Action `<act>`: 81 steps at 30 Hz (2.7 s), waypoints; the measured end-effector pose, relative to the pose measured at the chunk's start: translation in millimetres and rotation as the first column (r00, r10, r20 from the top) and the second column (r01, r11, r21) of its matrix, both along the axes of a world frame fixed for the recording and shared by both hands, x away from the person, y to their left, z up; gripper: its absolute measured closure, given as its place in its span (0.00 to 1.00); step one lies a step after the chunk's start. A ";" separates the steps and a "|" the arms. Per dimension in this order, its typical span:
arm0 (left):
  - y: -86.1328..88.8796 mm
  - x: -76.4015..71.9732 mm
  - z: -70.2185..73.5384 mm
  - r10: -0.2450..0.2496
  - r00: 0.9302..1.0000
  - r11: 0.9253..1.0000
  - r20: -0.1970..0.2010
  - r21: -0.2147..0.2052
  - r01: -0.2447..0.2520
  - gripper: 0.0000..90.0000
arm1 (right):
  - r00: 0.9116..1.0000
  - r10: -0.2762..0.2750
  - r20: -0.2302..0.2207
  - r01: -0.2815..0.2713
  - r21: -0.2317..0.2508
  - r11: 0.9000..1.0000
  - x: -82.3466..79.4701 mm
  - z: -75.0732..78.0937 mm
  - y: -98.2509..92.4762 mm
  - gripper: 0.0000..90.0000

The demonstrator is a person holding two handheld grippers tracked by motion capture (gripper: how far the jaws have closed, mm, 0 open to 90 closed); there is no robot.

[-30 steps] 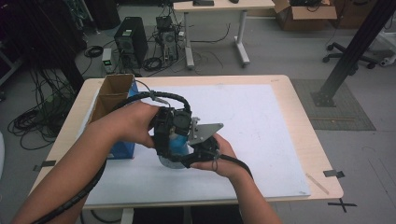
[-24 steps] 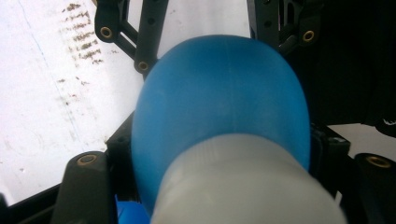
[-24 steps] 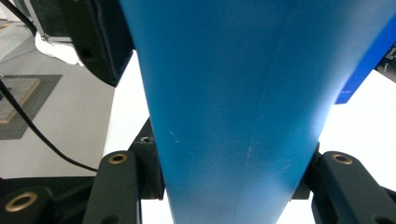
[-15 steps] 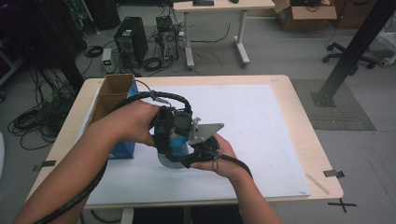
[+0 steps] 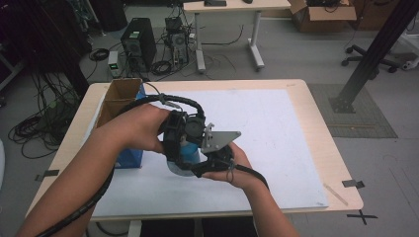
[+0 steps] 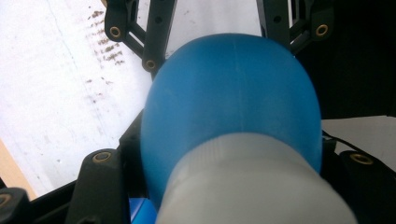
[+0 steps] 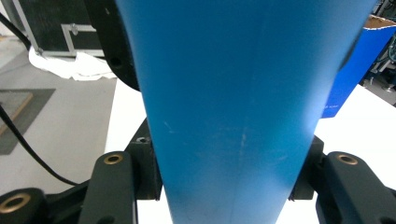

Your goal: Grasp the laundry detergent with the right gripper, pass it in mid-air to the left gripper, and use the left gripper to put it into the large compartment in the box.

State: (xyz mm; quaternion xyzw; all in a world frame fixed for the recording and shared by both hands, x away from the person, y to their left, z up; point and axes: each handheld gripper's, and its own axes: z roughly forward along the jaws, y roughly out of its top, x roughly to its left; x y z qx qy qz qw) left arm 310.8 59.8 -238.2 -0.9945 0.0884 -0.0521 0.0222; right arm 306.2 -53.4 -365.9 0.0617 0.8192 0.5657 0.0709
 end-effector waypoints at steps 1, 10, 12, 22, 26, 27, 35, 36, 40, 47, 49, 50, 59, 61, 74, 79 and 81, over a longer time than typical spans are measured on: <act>-0.2 0.1 1.2 -0.005 1.000 1.000 0.001 -0.001 0.005 0.43 | 1.000 0.000 -0.001 0.000 0.005 1.000 -0.1 -0.1 -0.8 0.48; -0.3 0.3 3.8 -0.011 1.000 1.000 0.006 -0.001 0.011 0.43 | 0.999 -0.040 -0.019 0.041 0.023 0.999 2.5 -2.6 -8.2 0.29; -0.8 0.2 3.1 -0.007 1.000 1.000 0.007 0.003 0.007 0.43 | 0.999 -0.044 -0.031 0.045 0.030 0.999 3.1 -3.2 -10.9 0.26; -3.1 6.2 -0.2 0.055 0.998 0.997 -0.010 0.045 -0.054 0.43 | 0.996 -0.067 -0.065 0.069 0.033 0.997 3.1 -4.0 -26.6 0.02; -4.5 9.5 -0.2 0.098 0.995 0.994 -0.017 0.047 -0.097 0.43 | 0.995 -0.074 -0.070 0.076 0.025 0.997 2.8 -2.0 -34.1 0.01; -5.6 10.6 0.3 0.120 0.992 0.992 -0.022 0.051 -0.119 0.43 | 0.995 -0.074 -0.069 0.075 0.018 0.997 2.4 0.0 -38.5 0.00; -7.6 15.0 2.1 0.166 0.986 0.983 -0.005 0.077 -0.165 0.43 | 0.992 -0.119 -0.029 0.117 -0.059 0.991 5.2 15.4 -62.4 0.00; -7.1 16.2 2.9 0.177 0.984 0.981 -0.004 0.078 -0.176 0.43 | 0.991 -0.131 -0.025 0.128 -0.078 0.989 6.4 17.7 -65.8 0.00; -5.3 18.5 4.0 0.213 0.977 0.975 -0.006 0.066 -0.213 0.43 | 0.988 -0.151 -0.027 0.146 -0.136 0.980 11.2 24.7 -76.7 0.00; -3.0 29.3 14.5 0.396 0.918 0.917 -0.011 0.055 -0.395 0.43 | 0.978 -0.206 -0.017 0.194 -0.273 0.942 25.3 39.4 -103.2 0.01; -2.8 29.9 15.1 0.405 0.914 0.913 -0.010 0.053 -0.404 0.43 | 0.977 -0.212 -0.016 0.199 -0.290 0.936 27.3 42.1 -108.1 0.01; -2.6 31.1 16.5 0.420 0.908 0.907 -0.007 0.050 -0.419 0.43 | 0.975 -0.221 -0.011 0.207 -0.309 0.928 28.9 44.4 -112.5 0.01; 2.5 42.3 31.0 0.581 0.814 0.814 -0.002 0.025 -0.580 0.43 | 0.953 -0.296 -0.056 0.247 -0.416 0.875 39.2 46.5 -132.0 0.02; 8.9 46.8 37.7 0.638 0.769 0.770 -0.029 0.015 -0.638 0.43 | 0.945 -0.321 -0.064 0.261 -0.448 0.855 43.1 46.2 -138.5 0.02; 50.4 65.6 67.6 0.825 0.558 0.562 -0.091 0.018 -0.827 0.43 | 0.927 -0.366 -0.075 0.276 -0.522 0.807 52.0 54.5 -148.4 0.02; 74.0 73.4 85.7 0.876 0.470 0.473 -0.112 0.005 -0.881 0.43 | 0.924 -0.374 -0.076 0.281 -0.524 0.804 51.4 59.0 -149.8 0.02; 84.2 76.1 95.1 0.895 0.431 0.434 -0.111 0.005 -0.901 0.43 | 0.925 -0.372 -0.073 0.279 -0.533 0.799 51.5 59.9 -150.3 0.03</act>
